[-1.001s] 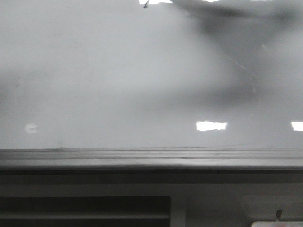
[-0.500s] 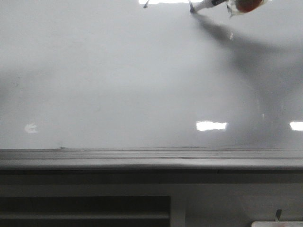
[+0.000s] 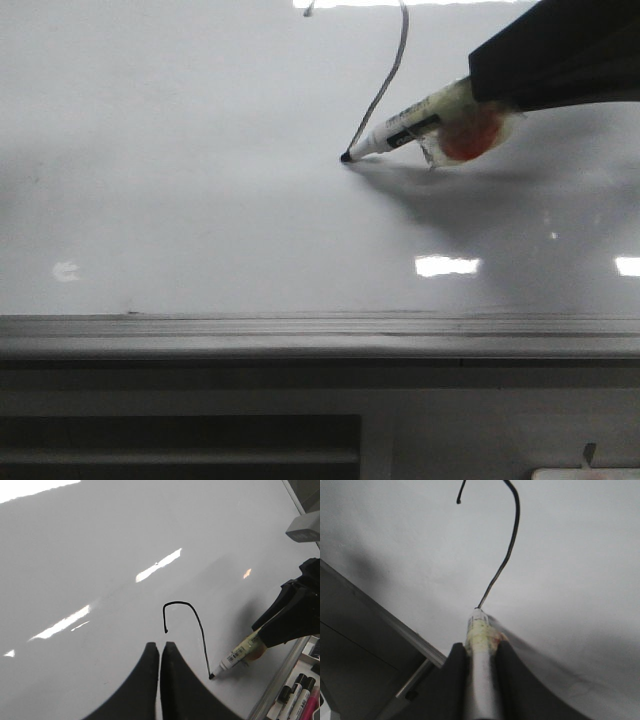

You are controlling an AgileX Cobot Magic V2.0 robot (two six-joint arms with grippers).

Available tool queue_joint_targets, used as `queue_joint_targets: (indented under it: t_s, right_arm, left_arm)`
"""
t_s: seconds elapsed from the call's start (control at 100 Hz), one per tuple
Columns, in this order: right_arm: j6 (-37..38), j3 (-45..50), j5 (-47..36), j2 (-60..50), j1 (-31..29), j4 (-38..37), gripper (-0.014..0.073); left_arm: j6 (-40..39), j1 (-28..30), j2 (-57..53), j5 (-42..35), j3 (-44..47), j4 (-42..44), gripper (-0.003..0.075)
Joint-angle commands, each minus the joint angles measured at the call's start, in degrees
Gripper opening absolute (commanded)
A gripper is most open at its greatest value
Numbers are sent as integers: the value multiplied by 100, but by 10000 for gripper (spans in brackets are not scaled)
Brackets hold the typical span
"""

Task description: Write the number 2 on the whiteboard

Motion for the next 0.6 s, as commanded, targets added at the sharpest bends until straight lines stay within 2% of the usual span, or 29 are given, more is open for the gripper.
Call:
queue_joint_targets:
  t_s: [0.0,0.29,0.47,0.59]
  right_arm:
    - [-6,-109,-288,71,-37,73,-54]
    - [78,-96,-309,-98,-37,-50,-54]
    - [1545,1,-430,-552,-159,-1567,-54]
    - [2190,22,-283,-946,-408,-2337,-54]
  left_arm:
    - [-69,10,-13,-451,-144,-103,-20]
    - [-69,10,-13,-451,-144,-103,-20]
    - [-69,10,-13,-451,-144,-114,-20]
    - [-69,10,-13,-464,-144,-114,-20]
